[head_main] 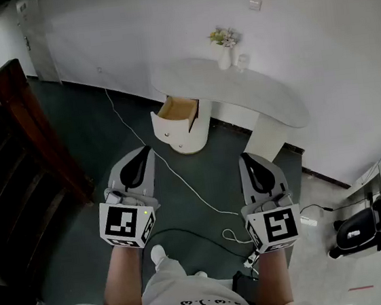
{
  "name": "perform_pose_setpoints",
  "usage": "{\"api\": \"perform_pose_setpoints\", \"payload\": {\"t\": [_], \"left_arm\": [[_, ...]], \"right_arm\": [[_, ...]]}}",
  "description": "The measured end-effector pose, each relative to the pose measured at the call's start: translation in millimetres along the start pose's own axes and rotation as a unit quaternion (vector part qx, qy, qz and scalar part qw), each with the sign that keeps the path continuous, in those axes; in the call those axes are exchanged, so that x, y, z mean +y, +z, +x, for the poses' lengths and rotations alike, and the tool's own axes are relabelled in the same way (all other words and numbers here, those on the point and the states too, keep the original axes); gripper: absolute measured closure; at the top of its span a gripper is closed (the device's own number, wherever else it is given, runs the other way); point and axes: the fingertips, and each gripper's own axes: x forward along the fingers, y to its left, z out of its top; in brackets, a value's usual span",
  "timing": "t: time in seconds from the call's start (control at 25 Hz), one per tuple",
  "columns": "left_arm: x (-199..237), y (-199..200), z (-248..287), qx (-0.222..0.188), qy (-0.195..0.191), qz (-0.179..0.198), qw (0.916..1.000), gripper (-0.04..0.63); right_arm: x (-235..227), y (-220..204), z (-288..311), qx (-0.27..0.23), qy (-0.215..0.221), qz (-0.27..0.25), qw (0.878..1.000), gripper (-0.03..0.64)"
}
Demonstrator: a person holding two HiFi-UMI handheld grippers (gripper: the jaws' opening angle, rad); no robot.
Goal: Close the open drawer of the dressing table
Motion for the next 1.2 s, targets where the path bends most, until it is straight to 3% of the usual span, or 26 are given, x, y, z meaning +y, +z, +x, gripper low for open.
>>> {"api": "perform_pose_setpoints", "payload": {"t": [0.52, 0.72, 1.2], "left_arm": [[51, -28, 48, -0.005, 0.005, -0.016, 0.9999, 0.578], [92, -45, 85, -0.007, 0.004, -0.027, 0.9996, 0.578], [204, -89, 159, 0.0, -0.003, -0.037, 0.9993, 0.578]], "right_arm": [[-8, -18, 61, 0.012, -0.016, -0.001, 1.0, 0.618], [-21, -13, 109, -0.011, -0.039, 0.022, 0.999, 0.618], [-10, -35, 240, 0.031, -0.068, 0.002, 0.997, 0.618]]}}
